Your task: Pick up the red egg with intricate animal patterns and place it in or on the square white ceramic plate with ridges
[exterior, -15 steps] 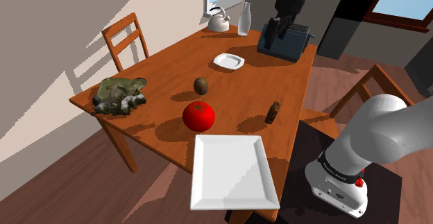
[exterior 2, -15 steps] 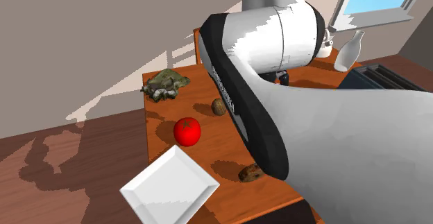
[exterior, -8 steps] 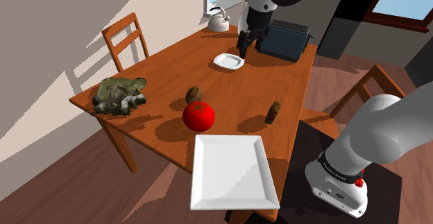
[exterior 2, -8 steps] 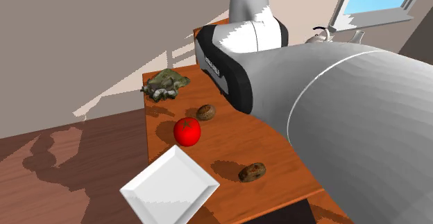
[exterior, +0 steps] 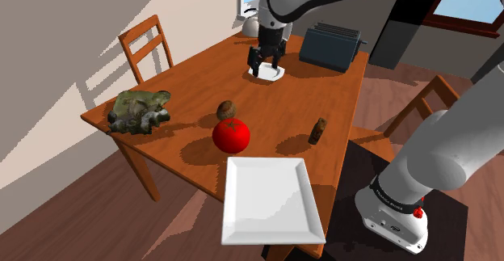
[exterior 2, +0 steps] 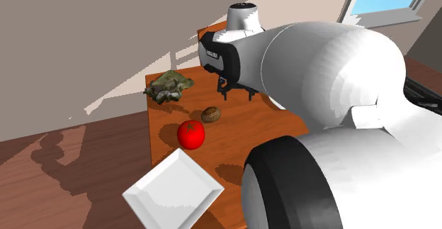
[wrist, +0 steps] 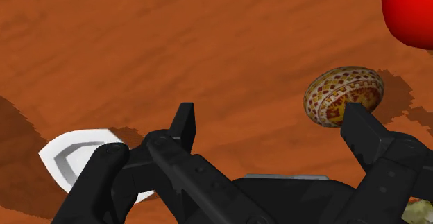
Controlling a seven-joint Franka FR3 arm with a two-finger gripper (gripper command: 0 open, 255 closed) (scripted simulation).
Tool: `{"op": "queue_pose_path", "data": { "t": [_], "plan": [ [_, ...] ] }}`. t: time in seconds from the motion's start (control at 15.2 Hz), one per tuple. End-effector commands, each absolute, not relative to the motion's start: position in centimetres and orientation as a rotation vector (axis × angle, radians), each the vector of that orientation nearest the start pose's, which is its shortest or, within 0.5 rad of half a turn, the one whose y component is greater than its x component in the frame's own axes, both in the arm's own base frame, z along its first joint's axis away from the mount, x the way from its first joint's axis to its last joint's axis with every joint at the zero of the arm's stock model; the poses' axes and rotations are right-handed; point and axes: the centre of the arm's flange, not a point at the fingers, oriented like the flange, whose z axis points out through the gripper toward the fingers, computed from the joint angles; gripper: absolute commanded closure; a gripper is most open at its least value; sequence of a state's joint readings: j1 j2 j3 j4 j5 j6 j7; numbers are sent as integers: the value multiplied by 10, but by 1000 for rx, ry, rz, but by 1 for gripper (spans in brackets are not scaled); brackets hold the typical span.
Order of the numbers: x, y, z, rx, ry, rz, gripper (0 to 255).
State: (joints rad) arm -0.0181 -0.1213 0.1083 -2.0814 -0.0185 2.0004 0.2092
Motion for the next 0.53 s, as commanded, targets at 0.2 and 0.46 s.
{"op": "queue_pose_path", "data": {
  "t": [0.2,0.46],
  "plan": [
    [575,55,443,-3121,256,-24,0],
    [618,60,411,-3088,316,11,0]
  ]
}}
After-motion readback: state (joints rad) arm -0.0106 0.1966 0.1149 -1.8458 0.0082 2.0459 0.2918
